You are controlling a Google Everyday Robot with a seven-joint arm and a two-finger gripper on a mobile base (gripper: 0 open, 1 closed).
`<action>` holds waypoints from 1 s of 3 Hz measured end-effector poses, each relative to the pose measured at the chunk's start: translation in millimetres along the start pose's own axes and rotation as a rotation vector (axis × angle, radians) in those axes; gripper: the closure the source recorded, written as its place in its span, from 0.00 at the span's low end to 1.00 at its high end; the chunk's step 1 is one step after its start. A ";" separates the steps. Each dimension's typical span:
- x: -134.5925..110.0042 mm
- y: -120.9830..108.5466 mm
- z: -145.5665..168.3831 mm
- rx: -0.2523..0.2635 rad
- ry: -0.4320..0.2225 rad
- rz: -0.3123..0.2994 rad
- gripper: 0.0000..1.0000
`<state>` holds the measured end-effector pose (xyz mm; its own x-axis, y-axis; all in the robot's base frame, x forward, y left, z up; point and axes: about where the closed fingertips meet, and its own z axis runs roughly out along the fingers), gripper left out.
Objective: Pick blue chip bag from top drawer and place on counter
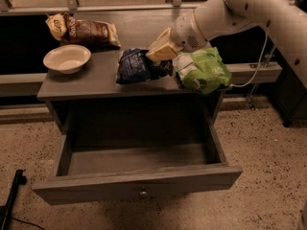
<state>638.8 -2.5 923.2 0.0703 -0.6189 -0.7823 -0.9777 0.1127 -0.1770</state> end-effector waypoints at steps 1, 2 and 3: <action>19.9 -26.3 14.5 0.091 -0.018 0.194 0.75; 17.4 -28.8 16.8 0.098 -0.025 0.216 0.44; 17.4 -28.8 16.8 0.098 -0.025 0.216 0.21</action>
Offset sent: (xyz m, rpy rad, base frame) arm 0.0270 -0.0036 -0.0180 0.0555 0.0839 -0.1657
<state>671.5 -3.5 904.7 -0.1319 -0.5527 -0.8229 -0.9469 0.3158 -0.0603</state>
